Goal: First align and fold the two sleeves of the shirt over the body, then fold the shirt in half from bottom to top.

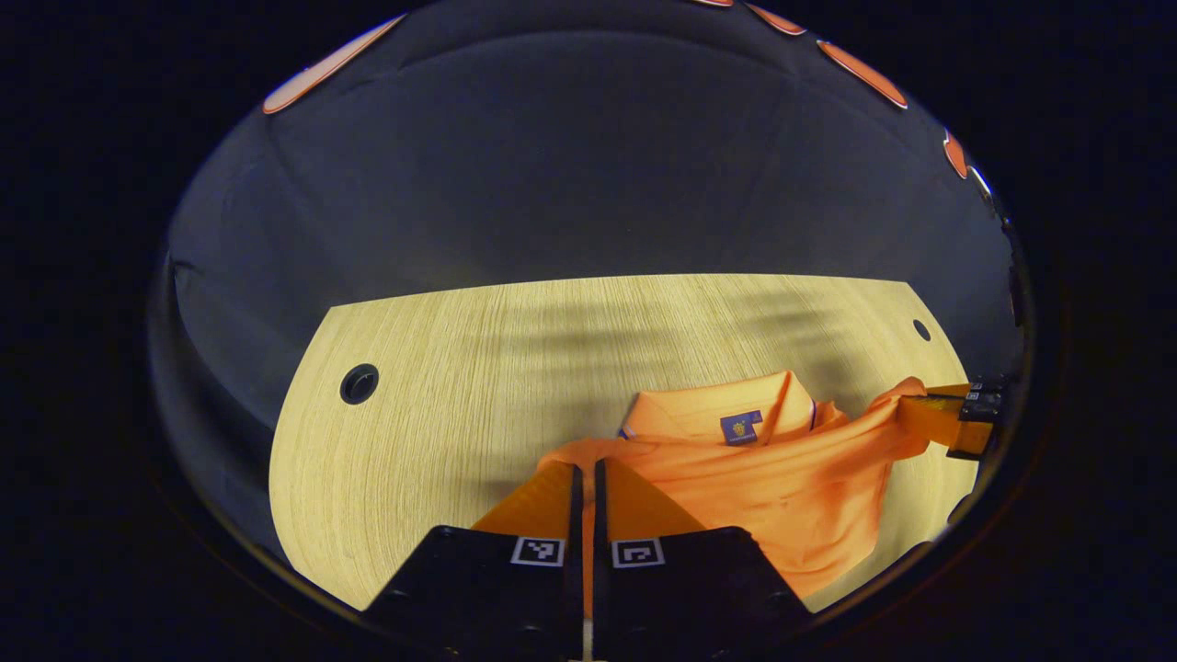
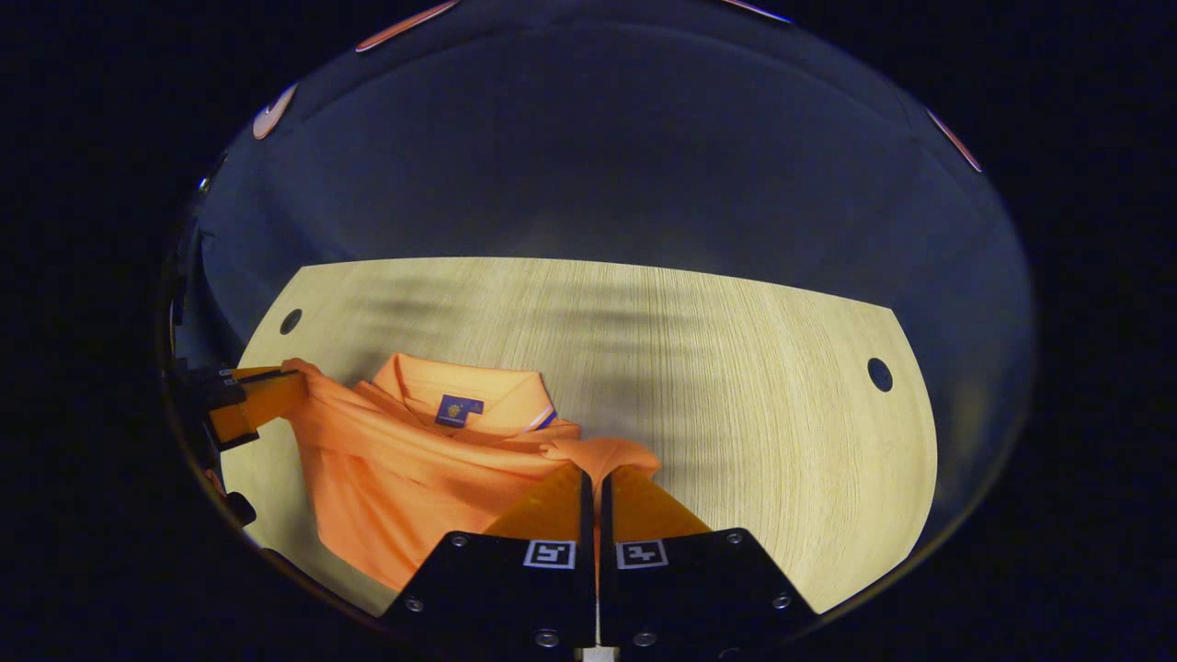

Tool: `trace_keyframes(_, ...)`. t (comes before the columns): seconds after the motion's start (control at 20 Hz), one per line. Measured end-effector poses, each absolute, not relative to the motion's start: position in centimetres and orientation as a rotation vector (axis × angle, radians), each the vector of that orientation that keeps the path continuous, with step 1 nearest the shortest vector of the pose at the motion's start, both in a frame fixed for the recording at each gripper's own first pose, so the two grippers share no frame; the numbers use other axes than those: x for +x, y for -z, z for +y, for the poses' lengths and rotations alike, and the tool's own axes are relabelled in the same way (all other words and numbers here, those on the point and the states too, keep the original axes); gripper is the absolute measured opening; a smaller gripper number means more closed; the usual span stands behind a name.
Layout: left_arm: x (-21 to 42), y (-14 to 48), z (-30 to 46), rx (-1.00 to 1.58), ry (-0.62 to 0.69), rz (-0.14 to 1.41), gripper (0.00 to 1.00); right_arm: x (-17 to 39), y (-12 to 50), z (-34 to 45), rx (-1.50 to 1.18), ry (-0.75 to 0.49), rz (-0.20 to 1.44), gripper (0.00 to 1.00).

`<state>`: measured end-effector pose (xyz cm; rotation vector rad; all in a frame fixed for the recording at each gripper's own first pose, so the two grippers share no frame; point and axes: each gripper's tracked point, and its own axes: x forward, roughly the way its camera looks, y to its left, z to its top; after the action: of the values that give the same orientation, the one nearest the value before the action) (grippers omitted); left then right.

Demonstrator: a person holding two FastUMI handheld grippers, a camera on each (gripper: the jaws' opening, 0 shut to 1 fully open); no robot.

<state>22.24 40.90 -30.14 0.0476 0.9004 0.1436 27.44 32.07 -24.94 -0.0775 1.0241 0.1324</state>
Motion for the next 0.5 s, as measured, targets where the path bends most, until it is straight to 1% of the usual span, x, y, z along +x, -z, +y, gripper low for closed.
trace_keyframes(0.05,22.1,30.8,41.0,0.052,-0.145,0.907,0.07,27.4,25.1,32.0,-0.073,-0.126,1.027,0.03)
trace_keyframes(0.1,22.2,30.8,41.1,0.046,-0.149,0.906,0.10,27.6,25.0,31.9,-0.068,-0.125,1.022,0.06)
trace_keyframes(0.15,22.1,30.5,41.3,0.049,-0.157,0.908,0.11,27.9,24.8,31.6,-0.069,-0.113,1.019,0.08)
trace_keyframes(0.2,22.5,30.7,41.4,0.042,-0.154,0.903,0.13,28.0,25.0,31.7,-0.066,-0.111,1.017,0.22)
trace_keyframes(0.25,22.3,30.7,41.3,0.035,-0.148,0.899,0.31,27.9,25.2,31.8,-0.060,-0.112,1.018,0.42)
trace_keyframes(0.3,22.4,30.4,41.5,0.038,-0.150,0.892,0.54,27.9,25.2,31.8,-0.055,-0.107,1.017,0.63)
trace_keyframes(0.4,22.5,29.8,42.1,0.043,-0.161,0.862,1.00,27.9,24.9,32.0,-0.052,-0.105,1.000,1.00)
trace_keyframes(0.5,22.6,28.8,42.1,0.049,-0.176,0.826,1.00,27.7,24.3,32.0,-0.054,-0.101,0.983,1.00)
